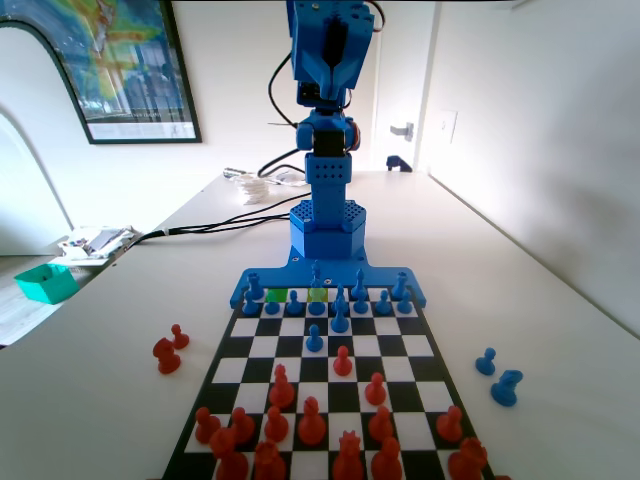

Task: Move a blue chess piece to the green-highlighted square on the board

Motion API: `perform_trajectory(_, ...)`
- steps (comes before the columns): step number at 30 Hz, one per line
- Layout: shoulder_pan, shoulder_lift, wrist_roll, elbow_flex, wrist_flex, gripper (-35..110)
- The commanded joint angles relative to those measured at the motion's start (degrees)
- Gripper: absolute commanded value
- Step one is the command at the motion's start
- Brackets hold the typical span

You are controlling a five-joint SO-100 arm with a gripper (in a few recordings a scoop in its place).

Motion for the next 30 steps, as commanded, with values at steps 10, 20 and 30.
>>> perform_trajectory(10,0.7,0.2,-0.6,0.2,-1.1,7)
perform_trajectory(20,0.8,0.2,-0.6,0.2,-1.1,1)
perform_trajectory(30,-0.3,-6.2,-1.0,-3.2,0.3,1)
